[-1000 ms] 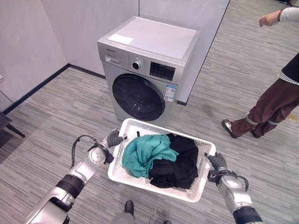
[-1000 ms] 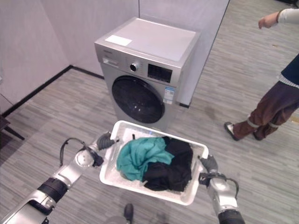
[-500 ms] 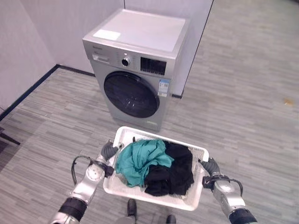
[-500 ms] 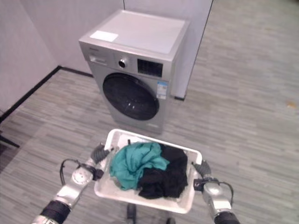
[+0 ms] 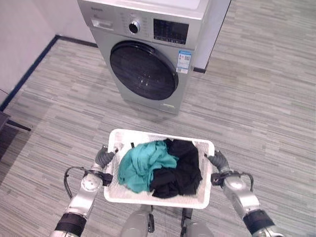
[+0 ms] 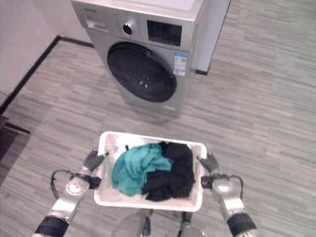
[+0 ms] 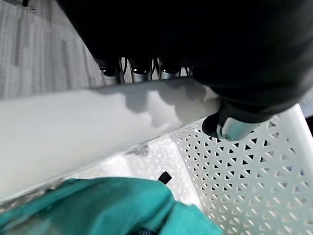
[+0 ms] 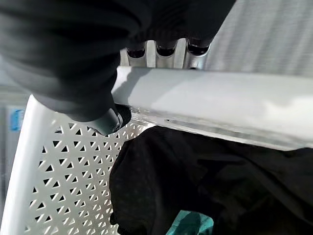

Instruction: Grab the laundry basket,head to the washer,open it,put in the laundry and shut it.

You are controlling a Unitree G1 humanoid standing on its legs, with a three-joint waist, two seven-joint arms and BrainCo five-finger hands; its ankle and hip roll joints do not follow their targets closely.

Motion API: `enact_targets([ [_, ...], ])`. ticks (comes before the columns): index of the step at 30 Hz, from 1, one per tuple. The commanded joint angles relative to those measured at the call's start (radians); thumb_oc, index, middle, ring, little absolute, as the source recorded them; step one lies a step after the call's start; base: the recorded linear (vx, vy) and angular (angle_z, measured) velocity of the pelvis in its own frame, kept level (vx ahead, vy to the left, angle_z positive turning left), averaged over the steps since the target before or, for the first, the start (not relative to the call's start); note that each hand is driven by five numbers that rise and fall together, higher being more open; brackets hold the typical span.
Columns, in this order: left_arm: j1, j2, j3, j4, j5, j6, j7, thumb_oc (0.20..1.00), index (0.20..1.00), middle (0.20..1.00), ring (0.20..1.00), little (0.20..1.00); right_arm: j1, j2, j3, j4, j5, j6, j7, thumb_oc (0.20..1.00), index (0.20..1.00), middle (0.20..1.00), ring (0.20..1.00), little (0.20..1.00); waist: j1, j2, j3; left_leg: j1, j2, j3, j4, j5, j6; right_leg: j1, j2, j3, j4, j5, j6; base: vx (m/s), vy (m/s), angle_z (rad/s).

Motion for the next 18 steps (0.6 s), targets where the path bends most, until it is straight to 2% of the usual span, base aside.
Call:
enact_targets([
  [1, -0.102, 0.043, 0.066, -0.038, -0.059, -0.035, 0.064, 0.200, 0.200, 0.200, 0.200, 0.200, -0.095, 0.016, 0.028, -0.212, 0.052, -0.096, 0.056, 0.200, 0.200, 0.200, 0.200, 0.200, 0.032, -0.036, 0.012, 0.050, 0.002, 0.067, 0.060, -0.191, 0.008, -0.025, -0.114, -0.024, 0.000, 0.020, 0.061, 0.00, 0.062, -0.02],
  [3, -0.121, 0.064, 0.086, -0.063, -0.058, -0.041, 0.070, 0.200, 0.200, 0.200, 0.200, 0.200, -0.117, -0.010, 0.015, -0.240, 0.038, -0.094, 0.055, 0.200, 0.200, 0.200, 0.200, 0.200, 0.035, -0.049, 0.017, 0.020, -0.005, 0.060, 0.134, -0.229, 0.014, -0.016, -0.127, -0.031, 0.005, 0.024, 0.063, 0.01, 0.077, 0.00],
  [5, -0.128, 0.079, 0.102, -0.080, -0.059, -0.045, 0.074, 0.200, 0.200, 0.200, 0.200, 0.200, -0.127, -0.020, 0.007, -0.258, 0.038, -0.095, 0.058, 0.200, 0.200, 0.200, 0.200, 0.200, 0.038, -0.053, 0.017, 0.014, -0.008, 0.060, 0.159, -0.246, 0.021, -0.018, -0.136, -0.037, 0.032, 0.018, 0.066, 0.03, 0.114, 0.02],
  [7, -0.142, 0.112, 0.128, -0.108, -0.046, -0.037, 0.072, 0.200, 0.200, 0.200, 0.200, 0.200, -0.121, -0.042, -0.022, -0.310, 0.041, -0.087, 0.074, 0.200, 0.200, 0.200, 0.200, 0.200, 0.040, -0.060, 0.009, 0.025, -0.011, 0.053, 0.199, -0.283, 0.039, -0.033, -0.152, -0.040, 0.144, -0.007, 0.065, 0.08, 0.153, 0.02],
  [8, -0.141, 0.112, 0.127, -0.109, -0.046, -0.036, 0.072, 0.200, 0.200, 0.200, 0.200, 0.200, -0.120, -0.042, -0.023, -0.312, 0.040, -0.086, 0.074, 0.200, 0.200, 0.200, 0.200, 0.200, 0.040, -0.060, 0.009, 0.025, -0.011, 0.053, 0.199, -0.283, 0.039, -0.034, -0.153, -0.040, 0.148, -0.009, 0.066, 0.12, 0.111, 0.04],
  [9, -0.156, 0.122, 0.128, -0.117, -0.034, -0.033, 0.073, 0.200, 0.200, 0.200, 0.200, 0.200, -0.092, -0.056, -0.050, -0.349, 0.037, -0.082, 0.089, 0.200, 0.200, 0.200, 0.200, 0.200, 0.027, -0.061, 0.004, 0.049, -0.019, 0.037, 0.200, -0.292, 0.051, -0.034, -0.154, -0.022, 0.228, -0.010, 0.061, 0.08, 0.081, 0.03],
  [10, -0.156, 0.121, 0.127, -0.118, -0.034, -0.033, 0.074, 0.200, 0.200, 0.200, 0.200, 0.200, -0.090, -0.056, -0.051, -0.351, 0.037, -0.081, 0.089, 0.200, 0.200, 0.200, 0.200, 0.200, 0.027, -0.061, 0.005, 0.050, -0.020, 0.037, 0.200, -0.292, 0.051, -0.034, -0.155, -0.023, 0.231, -0.012, 0.061, 0.13, 0.124, 0.08],
  [12, -0.183, 0.141, 0.130, -0.141, -0.002, -0.034, 0.086, 0.200, 0.200, 0.200, 0.200, 0.200, -0.049, -0.081, -0.106, -0.388, 0.044, -0.084, 0.095, 0.200, 0.200, 0.200, 0.200, 0.200, 0.006, -0.046, -0.002, 0.095, -0.018, 0.017, 0.197, -0.299, 0.065, -0.053, -0.152, -0.026, 0.404, -0.020, 0.061, 0.13, 0.101, 0.29],
  [13, -0.183, 0.140, 0.130, -0.142, -0.002, -0.033, 0.086, 0.200, 0.200, 0.200, 0.200, 0.200, -0.048, -0.082, -0.107, -0.389, 0.044, -0.084, 0.096, 0.200, 0.200, 0.200, 0.200, 0.200, 0.006, -0.046, -0.001, 0.096, -0.019, 0.016, 0.197, -0.299, 0.065, -0.054, -0.153, -0.026, 0.409, -0.023, 0.061, 0.14, 0.078, 0.36],
  [16, -0.213, 0.125, 0.093, -0.162, -0.002, -0.037, 0.080, 0.200, 0.200, 0.200, 0.200, 0.200, 0.026, -0.103, -0.198, -0.443, 0.063, -0.106, 0.101, 0.200, 0.200, 0.200, 0.200, 0.200, -0.037, -0.029, -0.008, 0.136, -0.030, -0.048, 0.179, -0.283, 0.072, -0.112, -0.083, 0.036, 0.565, -0.044, 0.051, 0.15, 0.036, 0.50],
  [18, -0.232, 0.109, 0.068, -0.174, -0.014, -0.038, 0.061, 0.200, 0.200, 0.200, 0.200, 0.200, 0.072, -0.105, -0.261, -0.469, 0.078, -0.120, 0.096, 0.200, 0.200, 0.200, 0.200, 0.200, -0.064, -0.029, -0.019, 0.166, -0.039, -0.100, 0.176, -0.286, 0.065, -0.136, -0.026, 0.057, 0.572, -0.119, 0.022, 0.22, -0.036, 1.38],
])
